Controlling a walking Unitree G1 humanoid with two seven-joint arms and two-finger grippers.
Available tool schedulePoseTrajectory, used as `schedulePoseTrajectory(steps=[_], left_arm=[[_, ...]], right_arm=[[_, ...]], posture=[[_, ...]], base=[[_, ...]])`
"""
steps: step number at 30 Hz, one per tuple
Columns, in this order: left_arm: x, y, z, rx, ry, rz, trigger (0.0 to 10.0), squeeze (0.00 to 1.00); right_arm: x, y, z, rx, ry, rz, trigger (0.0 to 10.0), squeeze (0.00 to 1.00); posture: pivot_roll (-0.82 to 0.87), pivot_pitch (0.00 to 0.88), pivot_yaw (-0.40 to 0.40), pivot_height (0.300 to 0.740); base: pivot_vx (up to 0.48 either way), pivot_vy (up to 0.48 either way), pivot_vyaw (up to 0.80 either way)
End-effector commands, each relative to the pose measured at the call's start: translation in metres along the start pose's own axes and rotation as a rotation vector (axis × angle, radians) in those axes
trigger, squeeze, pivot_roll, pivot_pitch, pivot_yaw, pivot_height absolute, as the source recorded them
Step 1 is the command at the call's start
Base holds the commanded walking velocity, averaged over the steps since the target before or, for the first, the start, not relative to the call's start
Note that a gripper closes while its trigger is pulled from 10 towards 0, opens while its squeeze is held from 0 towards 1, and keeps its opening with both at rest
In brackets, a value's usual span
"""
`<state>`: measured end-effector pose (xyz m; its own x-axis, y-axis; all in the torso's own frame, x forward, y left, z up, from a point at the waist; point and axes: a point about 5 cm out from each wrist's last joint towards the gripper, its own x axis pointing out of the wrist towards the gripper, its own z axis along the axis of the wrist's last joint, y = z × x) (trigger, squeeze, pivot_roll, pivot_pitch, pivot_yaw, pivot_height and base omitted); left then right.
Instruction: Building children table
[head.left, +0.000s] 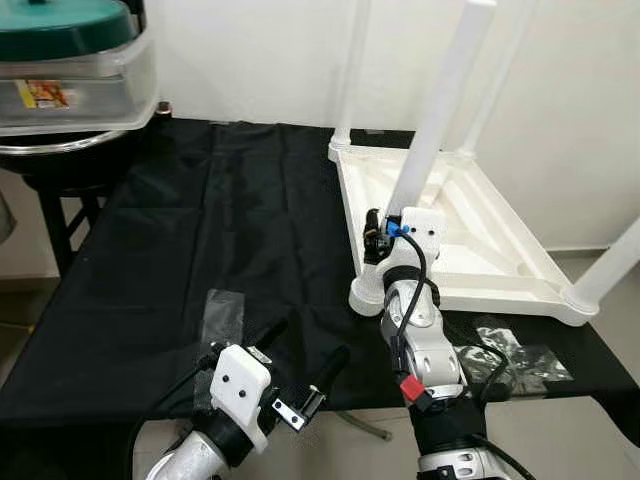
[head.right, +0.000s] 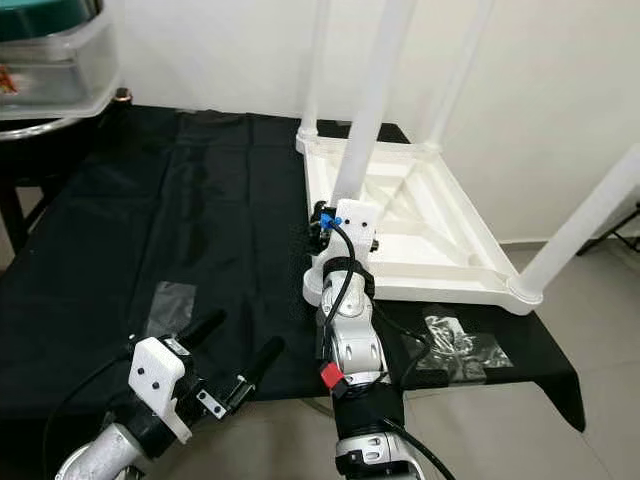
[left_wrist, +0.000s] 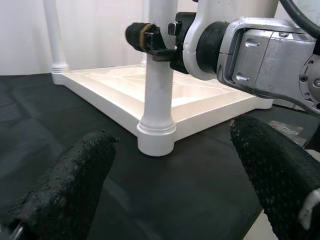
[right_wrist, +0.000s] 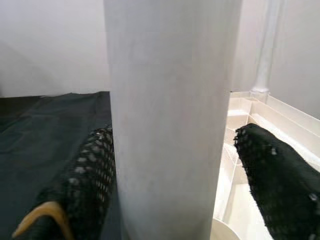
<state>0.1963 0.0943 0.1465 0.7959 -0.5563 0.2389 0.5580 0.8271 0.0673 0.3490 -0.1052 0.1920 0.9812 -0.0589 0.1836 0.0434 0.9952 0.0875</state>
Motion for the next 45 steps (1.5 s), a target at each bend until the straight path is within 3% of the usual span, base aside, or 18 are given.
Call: schedulePoseTrajectory(steps=[1, 2, 3, 5, 7, 8, 11, 16, 19, 21, 24, 29, 37, 38, 45], left_arm=[[-0.002, -0.002, -0.003, -0.010, 0.017, -0.015, 10.0, 0.00], [-0.002, -0.002, -0.003, -0.011, 0.017, -0.015, 10.0, 0.00], [-0.002, -0.002, -0.003, -0.011, 0.017, -0.015, 10.0, 0.00], [-0.001, -0.003, -0.004, -0.011, 0.018, -0.016, 10.0, 0.00], [-0.001, -0.003, -0.004, -0.011, 0.018, -0.016, 10.0, 0.00], [-0.001, -0.003, -0.004, -0.012, 0.018, -0.017, 10.0, 0.00], [-0.001, -0.002, -0.004, -0.011, 0.016, -0.018, 10.0, 0.00], [-0.001, -0.002, -0.004, -0.009, 0.017, -0.017, 10.0, 0.00], [0.000, -0.001, -0.003, -0.006, 0.015, -0.012, 10.0, 0.00], [-0.001, -0.001, -0.003, -0.006, 0.015, -0.011, 10.0, 0.00], [-0.001, -0.001, -0.002, -0.006, 0.016, -0.011, 10.0, 0.00], [-0.001, -0.001, -0.002, -0.005, 0.017, -0.009, 10.0, 0.00], [-0.001, 0.000, -0.001, -0.006, 0.018, -0.007, 10.0, 0.00], [-0.001, 0.000, -0.001, -0.005, 0.019, -0.007, 10.0, 0.00], [-0.001, 0.000, -0.002, -0.004, 0.018, 0.000, 10.0, 0.00]], right_arm=[[-0.003, -0.001, -0.006, 0.010, 0.029, 0.027, 10.0, 1.00], [-0.002, -0.001, -0.006, 0.022, 0.038, 0.058, 10.0, 1.00], [-0.001, 0.001, -0.009, 0.038, 0.069, 0.185, 10.0, 0.00], [0.000, 0.003, -0.014, 0.093, 0.133, 0.367, 10.0, 0.00], [0.000, 0.003, -0.014, 0.093, 0.133, 0.367, 10.0, 0.00], [0.001, 0.000, -0.015, 0.069, 0.145, 0.473, 10.0, 0.00], [0.011, -0.025, -0.016, -0.023, 0.190, 0.731, 10.0, 0.00], [0.020, -0.035, -0.008, -0.004, 0.202, 0.824, 10.0, 0.00], [0.024, -0.040, 0.009, 0.054, 0.241, 1.048, 10.0, 0.00], [0.027, -0.041, 0.018, 0.055, 0.242, 1.128, 10.0, 0.00], [0.034, -0.045, 0.027, 0.055, 0.245, 1.170, 10.0, 0.00], [0.044, -0.051, 0.031, 0.034, 0.270, 1.134, 10.0, 0.00], [0.049, -0.038, 0.033, 0.061, 0.274, 1.173, 10.0, 0.00], [0.050, -0.034, 0.032, 0.064, 0.275, 1.165, 0.0, 0.00], [0.050, -0.025, 0.029, 0.070, 0.215, 1.166, 0.0, 0.00]], posture=[[0.09, 0.037, -0.114, 0.740], [0.09, 0.037, -0.114, 0.740], [0.09, 0.035, -0.110, 0.740], [0.09, 0.033, -0.110, 0.740], [0.09, 0.033, -0.110, 0.740], [0.09, 0.034, -0.108, 0.740], [0.09, 0.032, -0.111, 0.740], [0.10, 0.037, -0.114, 0.740], [0.11, 0.045, -0.117, 0.740], [0.11, 0.047, -0.116, 0.740], [0.11, 0.050, -0.117, 0.740], [0.11, 0.052, -0.118, 0.740], [0.12, 0.061, -0.117, 0.740], [0.13, 0.061, -0.120, 0.740], [0.12, 0.062, -0.121, 0.740]], base=[[0.000, 0.000, 0.00], [0.000, 0.000, 0.00], [0.000, 0.000, 0.00], [0.000, 0.000, 0.00], [0.000, 0.000, 0.00], [0.000, 0.000, 0.00], [0.000, 0.000, 0.00], [0.000, 0.000, 0.00], [0.000, 0.000, 0.00], [0.000, 0.000, 0.00], [0.000, 0.000, 0.00], [0.000, 0.000, 0.00], [0.000, 0.000, 0.00], [0.000, 0.000, 0.00], [0.000, 0.000, 0.00]])
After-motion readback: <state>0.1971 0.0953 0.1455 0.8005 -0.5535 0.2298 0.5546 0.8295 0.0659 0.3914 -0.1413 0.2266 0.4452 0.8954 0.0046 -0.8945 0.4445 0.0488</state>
